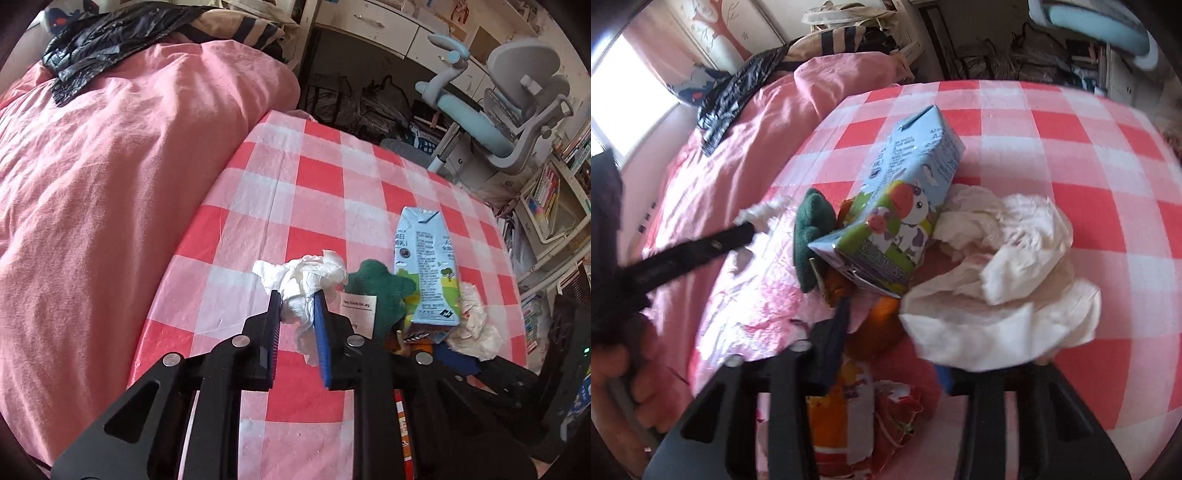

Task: Collect trash

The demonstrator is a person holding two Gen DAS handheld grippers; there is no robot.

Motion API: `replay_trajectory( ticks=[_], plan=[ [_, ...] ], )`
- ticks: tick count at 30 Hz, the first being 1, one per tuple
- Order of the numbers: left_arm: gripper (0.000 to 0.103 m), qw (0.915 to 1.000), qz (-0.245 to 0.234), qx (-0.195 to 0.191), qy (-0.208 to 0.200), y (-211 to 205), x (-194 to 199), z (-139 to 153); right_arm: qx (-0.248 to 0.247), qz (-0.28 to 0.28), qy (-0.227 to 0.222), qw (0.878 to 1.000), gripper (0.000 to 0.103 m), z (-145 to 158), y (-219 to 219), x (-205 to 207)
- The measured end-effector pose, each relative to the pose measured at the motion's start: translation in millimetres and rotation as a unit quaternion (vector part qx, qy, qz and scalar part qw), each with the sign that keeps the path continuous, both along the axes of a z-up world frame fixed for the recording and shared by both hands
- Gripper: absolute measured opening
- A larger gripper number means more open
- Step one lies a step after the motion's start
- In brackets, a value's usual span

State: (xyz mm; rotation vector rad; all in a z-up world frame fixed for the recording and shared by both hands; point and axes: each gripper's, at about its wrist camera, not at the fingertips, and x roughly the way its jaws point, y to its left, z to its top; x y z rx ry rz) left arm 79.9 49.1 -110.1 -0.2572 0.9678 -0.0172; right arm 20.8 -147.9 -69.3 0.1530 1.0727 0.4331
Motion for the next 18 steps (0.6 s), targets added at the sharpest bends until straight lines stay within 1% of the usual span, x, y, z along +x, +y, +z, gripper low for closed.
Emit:
replay_trajectory(
  ticks=[2, 4, 5, 6, 7, 8, 10, 12, 14, 16, 17, 18],
  plan=[
    [0.017, 0.9999, 0.003, -0.011, -0.011, 3, -4, 9, -0.002, 0.001, -0.006, 1.0, 0.028, 0, -1, -1],
    [0.017, 0.9995, 0.007, -0.021, -0.023, 6, -8, 19, 0.001, -0.003, -0.015, 1.0, 0.022, 4, -5, -4],
    [0.017, 0.9992, 0.009, -0.025, -0.03, 8, -11, 25, 0.004, -0.006, -0.02, 1.0, 0.017, 6, -8, -5],
    [0.017, 0.9987, 0.011, -0.03, -0.039, 9, -14, 30, 0.01, -0.01, -0.029, 0.999, 0.014, 10, -13, -7],
    [0.017, 0.9982, 0.012, -0.034, -0.047, 11, -18, 36, 0.014, -0.015, -0.038, 0.999, 0.009, 15, -16, -9],
    [0.017, 0.9976, 0.014, -0.037, -0.056, 13, -21, 41, 0.018, -0.019, -0.045, 0.999, 0.001, 18, -17, -8],
    [0.017, 0.9967, 0.017, -0.041, -0.069, 15, -28, 48, 0.027, -0.029, -0.06, 0.997, 0.001, 25, -24, -11],
    [0.017, 0.9961, 0.017, -0.044, -0.075, 17, -34, 53, 0.034, -0.039, -0.065, 0.997, 0.001, 28, -29, -12],
    [0.017, 0.9958, 0.015, -0.046, -0.078, 17, -38, 55, 0.041, -0.037, -0.054, 0.997, 0.001, 27, -33, -12],
    [0.017, 0.9957, 0.013, -0.047, -0.078, 16, -39, 56, 0.047, -0.022, -0.029, 0.998, 0.002, 19, -29, -11],
    [0.017, 0.9958, 0.012, -0.047, -0.078, 15, -40, 56, 0.044, -0.017, -0.022, 0.999, 0.006, 17, -25, -12],
    [0.017, 0.9959, 0.011, -0.047, -0.077, 14, -39, 55, 0.038, -0.009, -0.018, 0.999, 0.017, 14, -20, -13]
  ],
)
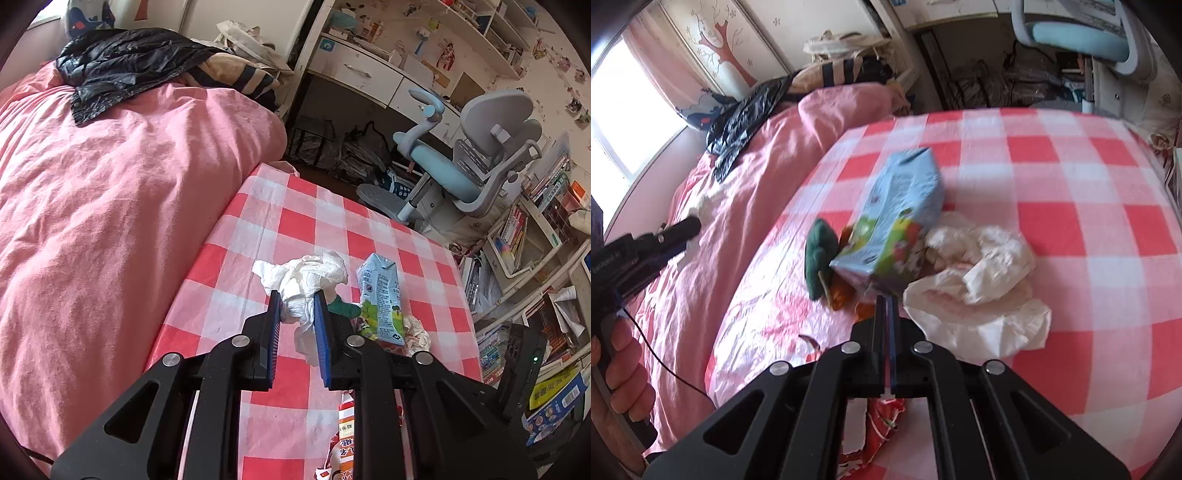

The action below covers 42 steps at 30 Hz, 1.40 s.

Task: Collect trash
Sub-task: 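Carry the orange peel with the right gripper to the wastebasket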

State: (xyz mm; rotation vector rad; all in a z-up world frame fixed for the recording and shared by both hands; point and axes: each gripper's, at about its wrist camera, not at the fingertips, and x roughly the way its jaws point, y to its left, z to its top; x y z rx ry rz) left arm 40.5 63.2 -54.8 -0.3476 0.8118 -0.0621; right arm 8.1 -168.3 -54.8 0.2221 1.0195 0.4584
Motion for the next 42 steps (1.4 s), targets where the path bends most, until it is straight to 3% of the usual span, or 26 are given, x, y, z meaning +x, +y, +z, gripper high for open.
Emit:
replay_trajectory(
  ticks=[2, 3, 7, 8, 9, 16, 24, 31, 42],
  plan=[
    [0.017, 1.0, -0.003, 0.001, 0.002, -2, 0, -1, -0.016, 0.009, 0.002, 1.0, 0.035, -5, 10, 0],
    [0.017, 1.0, -0.005, 0.002, 0.002, -3, 0, -2, -0.026, 0.012, 0.001, 1.0, 0.036, -7, 14, 1],
    [0.017, 1.0, -0.006, 0.002, 0.001, -5, 1, -1, -0.066, 0.029, -0.004, 0.997, 0.036, -16, 29, 3],
    [0.017, 1.0, -0.007, 0.001, 0.001, -5, 2, -1, -0.074, 0.033, -0.007, 0.997, 0.034, -15, 30, 4],
    [0.017, 1.0, -0.008, 0.001, 0.0, -6, 3, 0, -0.075, 0.034, -0.008, 0.997, 0.024, -14, 29, 4],
    [0.017, 0.9999, -0.007, 0.003, -0.014, -8, -3, 2, -0.043, 0.008, -0.057, 0.997, 0.02, 11, 11, -5],
    [0.017, 0.9984, -0.016, 0.02, -0.05, -18, -40, 8, 0.018, 0.03, -0.135, 0.99, 0.02, 54, -2, -52],
    [0.017, 0.9963, -0.011, 0.019, -0.082, -19, -84, 19, 0.048, 0.046, -0.147, 0.987, 0.02, 63, -10, -107],
    [0.017, 0.9943, -0.009, 0.047, -0.096, -27, -144, 20, 0.032, 0.074, -0.146, 0.986, 0.02, 56, -12, -172]
  ],
)
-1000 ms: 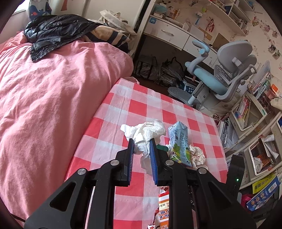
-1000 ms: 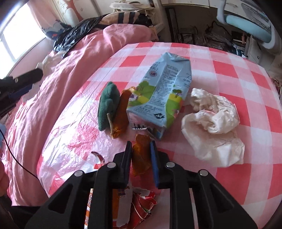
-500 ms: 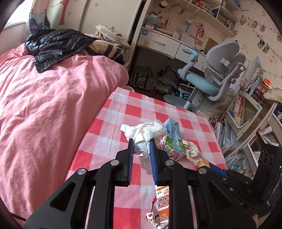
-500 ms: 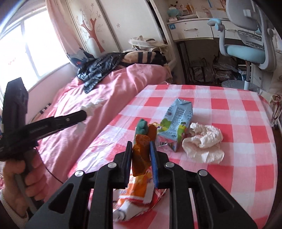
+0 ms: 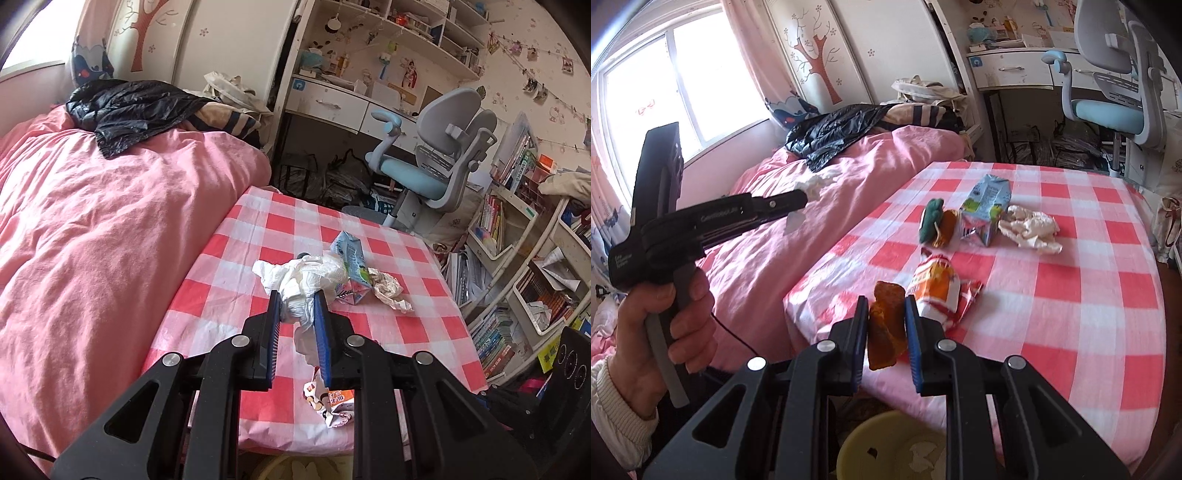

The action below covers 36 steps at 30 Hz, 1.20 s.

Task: Collect trash
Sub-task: 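Carry the orange peel with the right gripper to the wastebasket, then open the right gripper to drop the peel into the wastebasket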

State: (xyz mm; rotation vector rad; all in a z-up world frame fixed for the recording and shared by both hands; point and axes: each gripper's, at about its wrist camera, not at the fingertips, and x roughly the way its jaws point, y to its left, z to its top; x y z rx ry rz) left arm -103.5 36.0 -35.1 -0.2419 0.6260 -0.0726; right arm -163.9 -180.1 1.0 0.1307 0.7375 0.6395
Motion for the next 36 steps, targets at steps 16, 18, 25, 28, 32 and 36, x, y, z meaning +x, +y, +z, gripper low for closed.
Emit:
replay_trajectory(
  ticks=[16, 18, 25, 28, 32, 36],
  plan=[
    [0.017, 0.9991, -0.018, 0.024, 0.03, -23, -60, -27, -0.022, 0.007, 0.042, 0.999, 0.02, -29, -2, -63],
    [0.017, 0.9982, -0.023, 0.026, 0.048, -28, -65, -36, -0.029, 0.008, 0.054, 0.998, 0.021, -37, -1, -69],
    [0.018, 0.9886, -0.032, 0.031, 0.144, -39, -78, -79, -0.066, -0.001, 0.112, 0.991, 0.024, -70, -2, -83],
    [0.028, 0.9779, -0.047, 0.015, 0.203, -40, -73, -101, -0.078, -0.019, 0.128, 0.989, 0.037, -78, -7, -81],
    [0.056, 0.98, -0.032, 0.015, 0.196, -37, -76, -99, -0.082, -0.047, 0.139, 0.986, 0.048, -84, -16, -78],
    [0.067, 0.987, 0.0, 0.02, 0.16, -30, -80, -84, -0.098, -0.062, 0.138, 0.984, 0.062, -89, -17, -76]
  ],
)
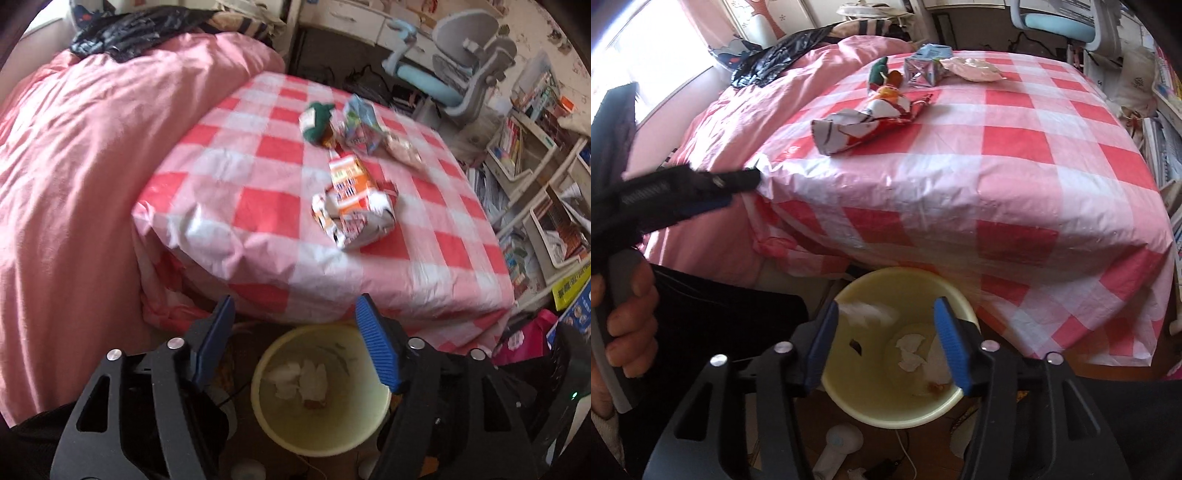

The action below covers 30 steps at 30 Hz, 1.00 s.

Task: Collect trash
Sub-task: 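Open the right gripper to drop the peel into the wastebasket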

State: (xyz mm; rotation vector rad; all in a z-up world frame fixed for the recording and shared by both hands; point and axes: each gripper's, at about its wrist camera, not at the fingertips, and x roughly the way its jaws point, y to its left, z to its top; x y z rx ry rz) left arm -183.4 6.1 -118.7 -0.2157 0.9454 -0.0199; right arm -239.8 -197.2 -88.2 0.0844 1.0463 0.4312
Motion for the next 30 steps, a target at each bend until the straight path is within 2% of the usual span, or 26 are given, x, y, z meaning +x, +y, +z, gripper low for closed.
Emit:
replay_trajectory(
  ticks=[7, 9, 15, 20, 30],
  plan=[
    [0.082, 0.9953, 0.047, 0.038, -0.076, 10, -6, 30, -0.041, -0.017, -0.023, 0.999, 0.078, -2, 4, -1],
    [0.086, 0.9939, 0.055, 0.039, -0.087, 12, -7, 34, -0.053, -0.033, -0.039, 0.997, 0.084, 1, 0, -1],
    [0.092, 0.992, 0.067, 0.038, -0.1, 16, -7, 40, -0.076, -0.1, -0.098, 0.987, 0.093, 17, -16, -2],
    [0.094, 0.991, 0.072, 0.037, -0.107, 17, -8, 40, -0.092, -0.138, -0.147, 0.975, 0.095, 31, -22, -4],
    [0.095, 0.9897, 0.077, 0.042, -0.113, 18, -8, 41, -0.122, -0.138, -0.202, 0.962, 0.095, 44, -17, -8]
  ],
)
